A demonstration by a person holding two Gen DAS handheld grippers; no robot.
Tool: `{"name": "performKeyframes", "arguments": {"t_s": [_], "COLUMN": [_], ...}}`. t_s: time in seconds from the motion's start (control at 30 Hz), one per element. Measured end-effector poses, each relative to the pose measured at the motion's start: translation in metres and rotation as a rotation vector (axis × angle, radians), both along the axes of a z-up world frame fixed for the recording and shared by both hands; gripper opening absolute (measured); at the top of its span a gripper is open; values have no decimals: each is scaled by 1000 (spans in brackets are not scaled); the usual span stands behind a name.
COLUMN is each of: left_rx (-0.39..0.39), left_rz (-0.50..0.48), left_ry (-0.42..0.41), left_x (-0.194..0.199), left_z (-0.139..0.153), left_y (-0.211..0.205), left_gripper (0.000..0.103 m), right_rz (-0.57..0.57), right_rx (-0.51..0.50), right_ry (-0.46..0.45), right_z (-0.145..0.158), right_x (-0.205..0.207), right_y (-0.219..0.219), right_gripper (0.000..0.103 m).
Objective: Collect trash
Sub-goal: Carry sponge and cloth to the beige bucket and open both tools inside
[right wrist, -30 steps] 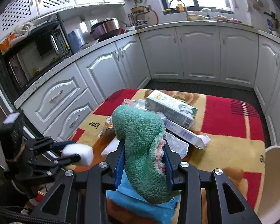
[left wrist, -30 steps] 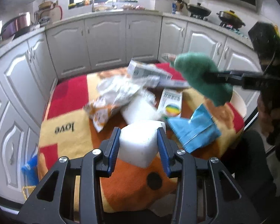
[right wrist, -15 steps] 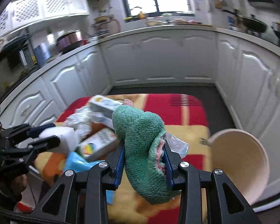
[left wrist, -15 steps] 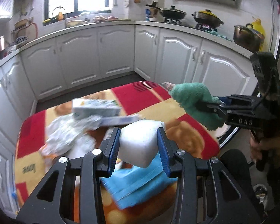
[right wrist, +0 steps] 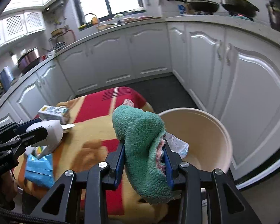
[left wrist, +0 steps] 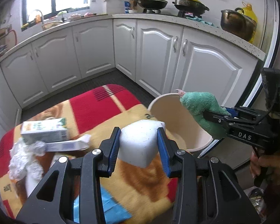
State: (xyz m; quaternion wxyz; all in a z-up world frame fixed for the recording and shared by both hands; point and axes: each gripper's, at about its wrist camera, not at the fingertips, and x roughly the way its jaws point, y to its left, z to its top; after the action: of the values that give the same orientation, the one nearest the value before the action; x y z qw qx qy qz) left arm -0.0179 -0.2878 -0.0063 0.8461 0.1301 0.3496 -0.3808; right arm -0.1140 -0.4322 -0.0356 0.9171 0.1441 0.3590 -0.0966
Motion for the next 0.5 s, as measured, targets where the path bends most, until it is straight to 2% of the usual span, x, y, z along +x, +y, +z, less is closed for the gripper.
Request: {"name": "performKeyframes", "arguments": {"t_s": [0.5], "left_rx": [24], "left_rz": [-40], "left_ry": [110], "left_x": [3], "left_z": [-30], "left_y": [-76], "left_gripper": [37], "right_rz": [-140], "right_rx": [56], "right_ry": [88], "right_z": [-52], "right_x": [-16], "right_y": [-57], "right_gripper": [35]}}
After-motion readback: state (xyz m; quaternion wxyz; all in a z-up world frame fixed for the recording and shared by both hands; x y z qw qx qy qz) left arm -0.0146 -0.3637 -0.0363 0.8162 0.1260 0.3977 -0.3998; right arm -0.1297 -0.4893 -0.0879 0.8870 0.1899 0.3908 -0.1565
